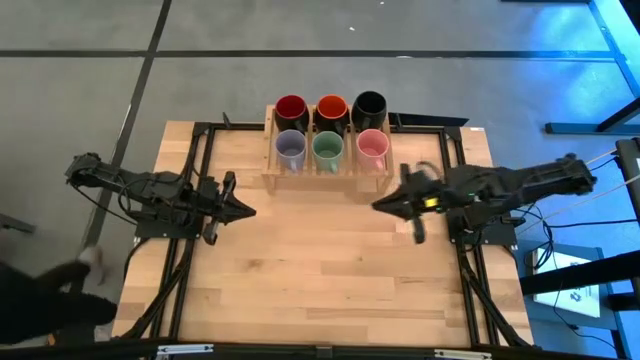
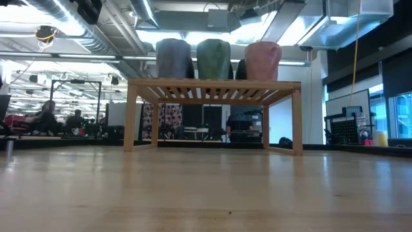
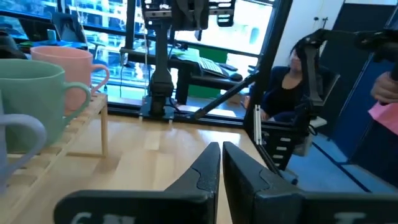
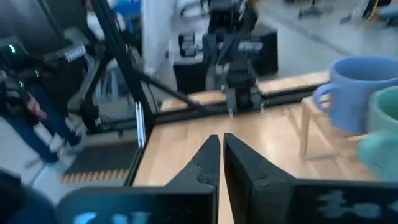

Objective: Place coffee mugs
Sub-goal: Return to Home Position

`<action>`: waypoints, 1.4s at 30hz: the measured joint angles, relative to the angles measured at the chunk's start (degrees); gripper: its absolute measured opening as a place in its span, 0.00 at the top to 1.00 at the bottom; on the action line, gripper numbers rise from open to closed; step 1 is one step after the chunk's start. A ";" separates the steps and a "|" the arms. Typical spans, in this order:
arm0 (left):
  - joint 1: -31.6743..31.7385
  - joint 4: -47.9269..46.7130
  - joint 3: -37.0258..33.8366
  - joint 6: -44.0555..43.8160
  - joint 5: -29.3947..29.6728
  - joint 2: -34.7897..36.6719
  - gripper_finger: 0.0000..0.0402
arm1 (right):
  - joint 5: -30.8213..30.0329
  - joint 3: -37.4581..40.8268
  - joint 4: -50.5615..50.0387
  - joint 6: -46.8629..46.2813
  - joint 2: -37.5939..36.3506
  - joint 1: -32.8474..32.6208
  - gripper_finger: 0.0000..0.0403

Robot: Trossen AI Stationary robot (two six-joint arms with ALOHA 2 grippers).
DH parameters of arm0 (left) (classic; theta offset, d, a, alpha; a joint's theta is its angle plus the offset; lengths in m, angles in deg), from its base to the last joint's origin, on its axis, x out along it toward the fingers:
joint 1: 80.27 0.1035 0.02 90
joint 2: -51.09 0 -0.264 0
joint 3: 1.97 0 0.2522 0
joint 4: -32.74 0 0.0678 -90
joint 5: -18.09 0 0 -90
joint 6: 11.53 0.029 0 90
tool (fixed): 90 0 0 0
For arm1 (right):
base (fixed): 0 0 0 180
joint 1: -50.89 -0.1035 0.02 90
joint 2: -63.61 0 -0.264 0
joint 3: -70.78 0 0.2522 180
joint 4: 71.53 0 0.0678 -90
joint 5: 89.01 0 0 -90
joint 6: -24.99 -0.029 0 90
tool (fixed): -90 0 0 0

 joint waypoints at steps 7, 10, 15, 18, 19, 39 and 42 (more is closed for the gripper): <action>0.00 0.00 0.00 2.71 2.01 -0.09 0.96 | -4.91 14.96 5.32 -2.17 -16.86 0.00 0.98; 0.00 -0.48 0.00 3.83 3.24 -0.07 0.96 | -5.26 17.28 3.95 -2.79 -20.89 0.00 0.98; 0.00 -0.36 -0.07 8.45 2.99 -0.09 0.96 | -2.21 19.83 4.32 -0.23 -25.11 0.00 0.98; 0.00 3.40 -1.77 10.37 3.14 0.03 0.96 | -1.00 24.68 5.00 3.21 -27.67 0.00 0.98; 0.00 4.97 -2.66 11.03 2.80 0.19 0.96 | -1.20 26.66 6.32 3.40 -28.75 0.00 0.98; 5.16 19.96 -24.87 11.31 1.21 17.28 0.96 | -2.33 56.20 14.94 5.65 -57.53 0.00 0.98; 5.78 17.94 -26.82 10.20 1.19 20.60 0.96 | -2.46 57.39 14.49 5.90 -57.40 0.02 0.98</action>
